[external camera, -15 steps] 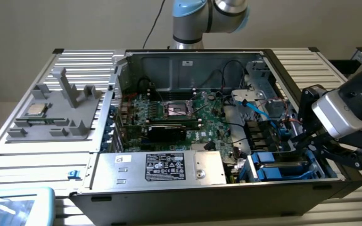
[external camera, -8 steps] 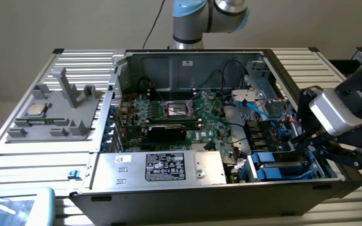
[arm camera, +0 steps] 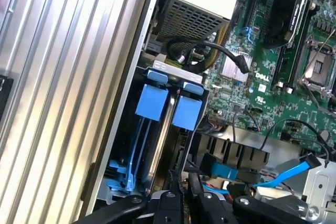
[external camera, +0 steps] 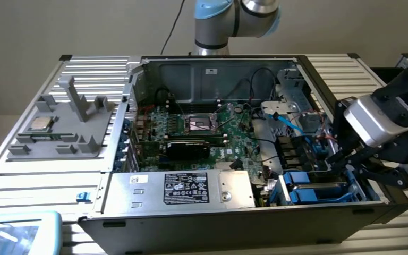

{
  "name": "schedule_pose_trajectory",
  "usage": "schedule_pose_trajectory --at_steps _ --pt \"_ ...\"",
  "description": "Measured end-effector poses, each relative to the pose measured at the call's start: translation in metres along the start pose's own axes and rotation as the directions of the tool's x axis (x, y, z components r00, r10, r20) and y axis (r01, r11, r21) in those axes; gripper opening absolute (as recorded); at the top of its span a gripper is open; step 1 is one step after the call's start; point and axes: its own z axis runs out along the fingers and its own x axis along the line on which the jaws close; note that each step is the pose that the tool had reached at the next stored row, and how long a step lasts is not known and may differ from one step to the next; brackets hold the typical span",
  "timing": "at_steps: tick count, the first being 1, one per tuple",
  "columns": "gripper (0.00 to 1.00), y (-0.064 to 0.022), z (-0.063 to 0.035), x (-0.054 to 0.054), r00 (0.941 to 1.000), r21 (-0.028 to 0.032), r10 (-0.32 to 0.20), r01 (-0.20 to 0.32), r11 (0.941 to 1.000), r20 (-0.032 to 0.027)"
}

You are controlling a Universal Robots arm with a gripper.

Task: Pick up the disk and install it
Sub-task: 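Insert the first disk wire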

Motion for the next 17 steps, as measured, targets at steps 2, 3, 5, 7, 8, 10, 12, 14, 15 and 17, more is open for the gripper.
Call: schedule_pose_trajectory --at_steps 2,3,5,7,8,10,12,14,15,17 --pt "0.16 -0.0003 -0.0019 -0.005 1.0000 0.0016 0.000 0.000 1.0000 -0.0092" --pt "0.16 -0.0005 -0.0028 -0.007 0.9999 0.0027 -0.001 0.001 1.0000 -0.0130" --pt "0.16 -0.0007 -0.0043 -0.012 0.9997 0.0042 -0.001 0.001 1.0000 -0.0230" --pt "0.16 -0.0006 -0.0043 -0.015 0.9991 0.0043 -0.001 0.002 1.0000 -0.0412" --pt "0.16 -0.0005 -0.0041 -0.016 0.9986 0.0036 -0.002 0.002 1.0000 -0.0530" --pt "0.16 -0.0003 -0.0037 -0.019 0.9969 0.0016 -0.002 0.002 1.0000 -0.0792" --pt "0.16 -0.0001 -0.0033 -0.021 0.9939 -0.0016 -0.002 0.002 1.0000 -0.1099" --pt "0.16 -0.0002 -0.0028 -0.024 0.9909 -0.0025 -0.002 0.002 1.0000 -0.1347" --pt "0.16 -0.0002 -0.0029 -0.025 0.9895 -0.0019 -0.002 0.002 1.0000 -0.1443" --pt "0.16 0.0006 -0.0036 -0.027 0.9872 -0.0023 -0.002 0.002 1.0000 -0.1594"
